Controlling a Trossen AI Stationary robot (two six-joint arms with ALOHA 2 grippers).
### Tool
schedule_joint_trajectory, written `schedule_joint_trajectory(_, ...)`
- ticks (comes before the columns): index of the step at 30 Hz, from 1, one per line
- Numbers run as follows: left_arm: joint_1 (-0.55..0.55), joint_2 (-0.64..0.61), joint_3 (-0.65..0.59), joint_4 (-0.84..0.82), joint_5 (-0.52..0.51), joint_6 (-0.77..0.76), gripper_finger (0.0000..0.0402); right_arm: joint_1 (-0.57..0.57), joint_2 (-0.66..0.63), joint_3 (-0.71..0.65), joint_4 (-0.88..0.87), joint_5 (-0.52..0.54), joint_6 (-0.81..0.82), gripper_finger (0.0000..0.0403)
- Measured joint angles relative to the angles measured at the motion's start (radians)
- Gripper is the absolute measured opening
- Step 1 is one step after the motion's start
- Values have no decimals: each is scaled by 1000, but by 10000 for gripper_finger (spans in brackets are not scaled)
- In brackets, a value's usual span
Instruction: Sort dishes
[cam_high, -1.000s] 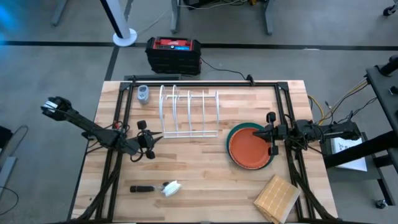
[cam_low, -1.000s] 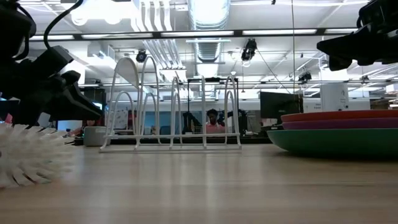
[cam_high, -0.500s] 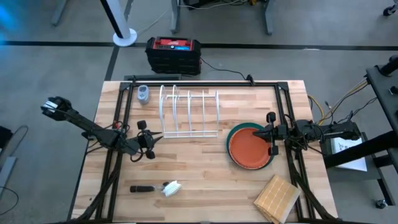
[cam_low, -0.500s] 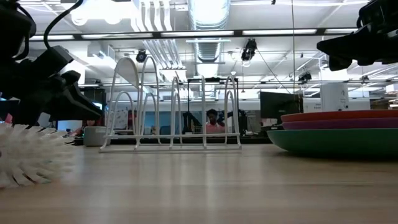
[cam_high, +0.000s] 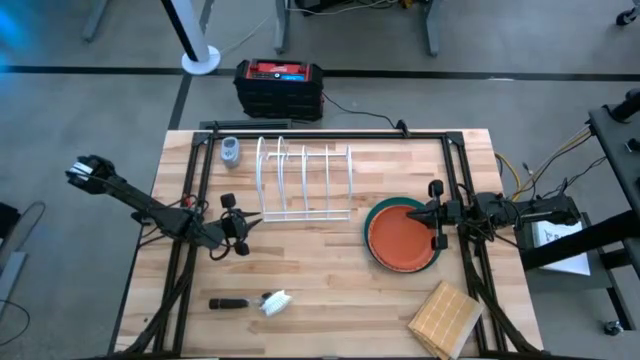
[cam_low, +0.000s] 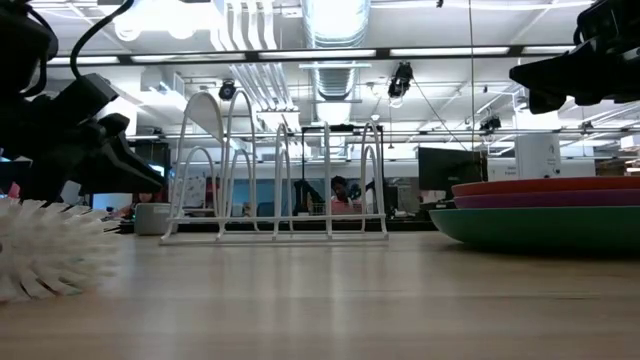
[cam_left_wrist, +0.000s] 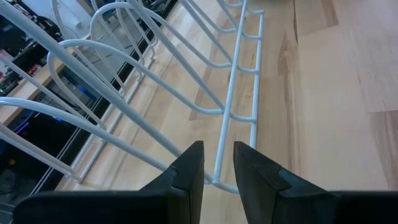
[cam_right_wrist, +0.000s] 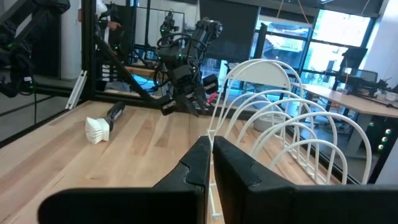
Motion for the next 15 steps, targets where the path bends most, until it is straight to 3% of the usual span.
schedule_joint_trajectory(15,0,0,0,0,-1,12,76,0,0,0,0,0,0,14)
